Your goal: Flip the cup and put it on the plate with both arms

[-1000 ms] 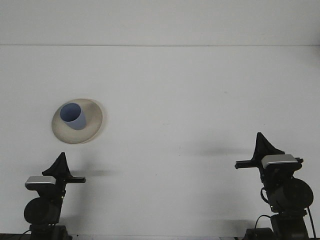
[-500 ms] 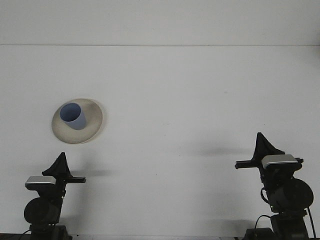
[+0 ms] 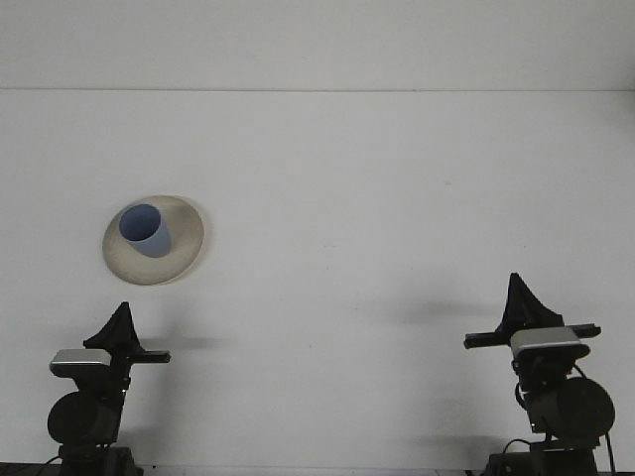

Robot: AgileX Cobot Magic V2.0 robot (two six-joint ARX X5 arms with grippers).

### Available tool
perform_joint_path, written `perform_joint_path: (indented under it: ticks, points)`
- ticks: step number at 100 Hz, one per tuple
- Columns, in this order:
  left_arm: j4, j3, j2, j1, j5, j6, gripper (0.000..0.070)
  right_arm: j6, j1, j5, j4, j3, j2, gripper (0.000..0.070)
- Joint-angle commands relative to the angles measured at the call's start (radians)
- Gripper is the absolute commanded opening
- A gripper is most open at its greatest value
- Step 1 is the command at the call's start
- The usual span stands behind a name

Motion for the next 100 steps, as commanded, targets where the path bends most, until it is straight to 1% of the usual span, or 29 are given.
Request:
perform_joint_path:
  ticks: [1, 13, 21, 33, 45, 69, 100]
  points:
    - [0.013, -0.020, 0.000, 0.001, -0.006, 0.003, 0.0013, -0.103, -0.001, -0.010, 0.003, -0.077, -0.072, 0.0000]
    - [0.013, -0.020, 0.000, 0.001, -0.006, 0.003, 0.0013, -0.176, -0.003, -0.014, -0.084, -0.193, -0.224, 0.0000]
    - [0.013, -0.020, 0.000, 0.001, -0.006, 0.003, 0.0014, -0.212, -0.004, -0.006, -0.097, -0.246, -0.265, 0.0000]
    - [0.013, -0.020, -0.002, 0.001, -0.006, 0.003, 0.0013, -0.210, -0.007, 0.002, -0.092, -0.303, -0.261, 0.0000]
    - [0.014, -0.020, -0.003, 0.001, -0.006, 0.003, 0.0013, -0.212, -0.007, 0.011, -0.095, -0.301, -0.261, 0.0000]
    - [0.013, -0.020, -0.003, 0.001, -0.006, 0.003, 0.0014, -0.211, -0.008, 0.009, -0.043, -0.301, -0.261, 0.0000]
    - [0.013, -0.020, -0.003, 0.001, -0.006, 0.003, 0.0014, -0.211, -0.008, 0.008, -0.040, -0.301, -0.261, 0.0000]
